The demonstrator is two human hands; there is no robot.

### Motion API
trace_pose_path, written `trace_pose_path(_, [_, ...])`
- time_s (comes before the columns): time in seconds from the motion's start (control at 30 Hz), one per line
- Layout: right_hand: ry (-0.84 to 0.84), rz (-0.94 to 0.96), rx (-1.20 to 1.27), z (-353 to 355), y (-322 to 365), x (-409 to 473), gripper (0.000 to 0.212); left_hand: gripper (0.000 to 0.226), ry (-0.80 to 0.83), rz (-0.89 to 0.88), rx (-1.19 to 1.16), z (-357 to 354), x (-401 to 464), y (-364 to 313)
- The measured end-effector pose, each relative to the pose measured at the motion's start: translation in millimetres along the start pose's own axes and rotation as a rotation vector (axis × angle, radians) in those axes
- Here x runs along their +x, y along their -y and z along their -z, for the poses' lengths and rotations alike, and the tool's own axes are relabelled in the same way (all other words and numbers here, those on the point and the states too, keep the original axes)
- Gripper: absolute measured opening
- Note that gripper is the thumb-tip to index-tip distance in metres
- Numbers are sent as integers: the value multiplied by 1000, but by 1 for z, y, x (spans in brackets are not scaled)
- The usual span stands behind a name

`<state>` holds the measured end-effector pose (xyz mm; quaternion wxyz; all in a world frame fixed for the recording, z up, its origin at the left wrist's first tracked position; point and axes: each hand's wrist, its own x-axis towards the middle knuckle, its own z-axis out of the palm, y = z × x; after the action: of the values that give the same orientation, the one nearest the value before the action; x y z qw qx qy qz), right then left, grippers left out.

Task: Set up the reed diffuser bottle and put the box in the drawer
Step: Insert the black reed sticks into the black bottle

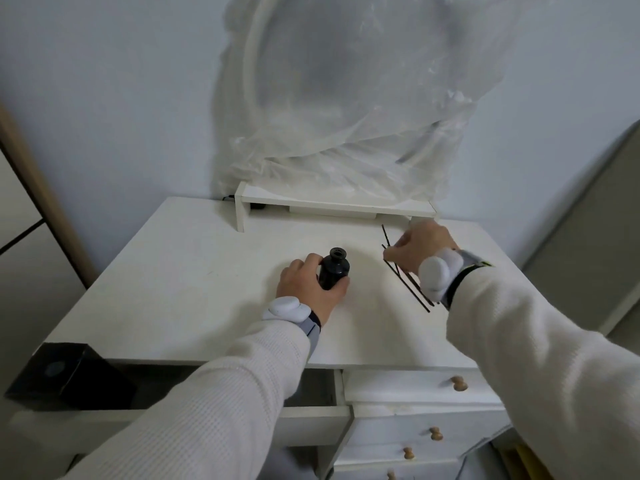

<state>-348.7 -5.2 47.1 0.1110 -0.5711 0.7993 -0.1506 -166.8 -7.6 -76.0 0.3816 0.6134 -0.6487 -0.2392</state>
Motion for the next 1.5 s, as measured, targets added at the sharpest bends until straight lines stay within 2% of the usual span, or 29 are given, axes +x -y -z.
trace_pose_path(0.1, [-4, 153, 567, 13, 26, -15, 9, 46, -6, 1, 9, 0, 0, -2])
trace_pose_path(0.17, [12, 199, 706, 9, 40, -22, 8, 46, -26, -9, 33, 0, 1, -2])
trace_pose_path(0.23, [13, 218, 720, -3, 48, -23, 7, 46, -41, -8, 32, -1, 0, -1])
trace_pose_path(0.47, [-119, 266, 525, -41, 38, -7, 3, 46, -29, -5, -16, -2, 1, 2])
trace_pose_path(0.63, [-64, 311, 401, -43, 34, -4, 4, 47, -19, 5, -24, -2, 1, 0])
trace_pose_path(0.73, [64, 293, 322, -34, 32, -3, 12, 47, -18, 8, -28, -2, 0, 1])
trace_pose_path(0.8, [84, 243, 336, -22, 25, 1, 28, 47, -33, 3, -27, -2, -1, 1])
trace_pose_path(0.87, [41, 159, 356, -5, 13, 10, 28, 45, -51, -9, -30, -2, -2, 1])
trace_pose_path(1.0, [102, -60, -97, 7, -19, 24, 25, 43, -52, 2, -41, -4, -2, 3])
trace_pose_path(1.13, [150, -122, -235, -18, -30, 28, 23, 43, -48, 7, -47, -3, -2, 2])
trace_pose_path(1.23, [133, -148, -269, -30, -31, 27, 10, 42, -40, 1, -28, -2, -2, 2])
trace_pose_path(1.37, [104, -189, -277, -32, -32, 31, 25, 42, -35, 5, -27, -3, -1, 3])
trace_pose_path(1.5, [153, -231, -279, -29, -31, 34, 15, 42, -36, 10, -36, -1, -2, 2])
